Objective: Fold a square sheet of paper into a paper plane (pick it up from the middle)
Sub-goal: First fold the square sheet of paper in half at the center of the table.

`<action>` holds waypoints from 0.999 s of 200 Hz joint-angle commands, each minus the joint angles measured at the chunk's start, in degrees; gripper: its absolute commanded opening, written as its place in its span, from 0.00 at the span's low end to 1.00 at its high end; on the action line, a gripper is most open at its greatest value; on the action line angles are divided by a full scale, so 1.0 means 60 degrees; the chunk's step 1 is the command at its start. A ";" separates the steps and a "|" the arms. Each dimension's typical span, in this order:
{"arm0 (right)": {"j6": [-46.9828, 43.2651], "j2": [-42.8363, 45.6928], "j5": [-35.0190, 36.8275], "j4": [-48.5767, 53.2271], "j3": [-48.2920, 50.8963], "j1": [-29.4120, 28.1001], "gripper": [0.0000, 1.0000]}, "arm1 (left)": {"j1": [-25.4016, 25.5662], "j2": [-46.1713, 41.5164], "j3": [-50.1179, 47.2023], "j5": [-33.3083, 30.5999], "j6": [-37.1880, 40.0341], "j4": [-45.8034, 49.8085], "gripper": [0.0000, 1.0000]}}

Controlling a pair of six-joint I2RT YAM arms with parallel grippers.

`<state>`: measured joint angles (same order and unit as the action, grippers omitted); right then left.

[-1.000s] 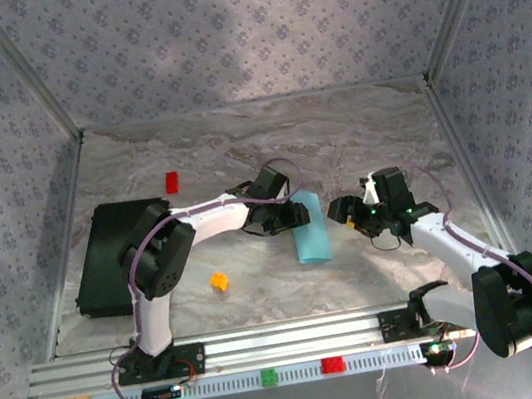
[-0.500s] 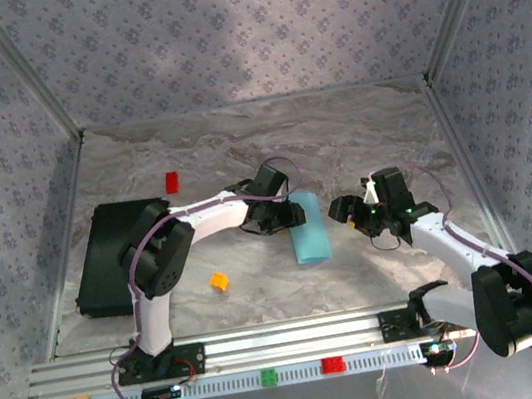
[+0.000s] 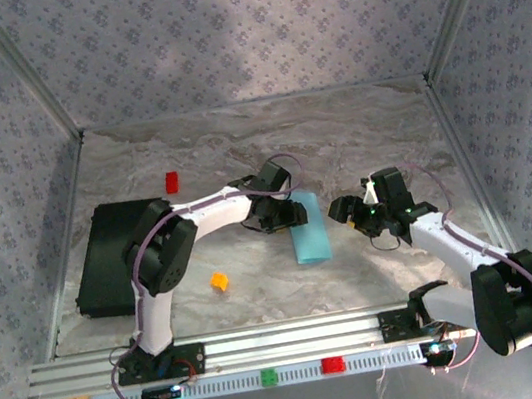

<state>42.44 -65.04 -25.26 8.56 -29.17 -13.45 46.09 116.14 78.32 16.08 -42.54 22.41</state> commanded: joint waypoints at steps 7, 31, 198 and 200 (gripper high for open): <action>0.0070 -0.0045 0.0137 0.0053 0.0044 -0.0047 0.71 | -0.0137 0.0707 0.0160 -0.0608 0.0311 0.0826 0.58; 0.0072 -0.0036 0.0172 0.0062 0.0049 -0.0049 0.71 | -0.0093 0.0865 0.0315 -0.0738 0.0362 0.1015 0.58; 0.0053 -0.0018 0.0179 0.0097 0.0093 -0.0047 0.70 | 0.0079 0.1428 0.0671 -0.1375 0.0268 0.1632 0.58; 0.0056 -0.0027 0.0177 0.0105 0.0088 -0.0055 0.70 | 0.0089 0.1437 0.0682 -0.1368 0.0266 0.1635 0.58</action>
<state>42.41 -65.04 -24.82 8.56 -29.12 -13.45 46.96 119.11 83.92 13.58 -41.41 29.23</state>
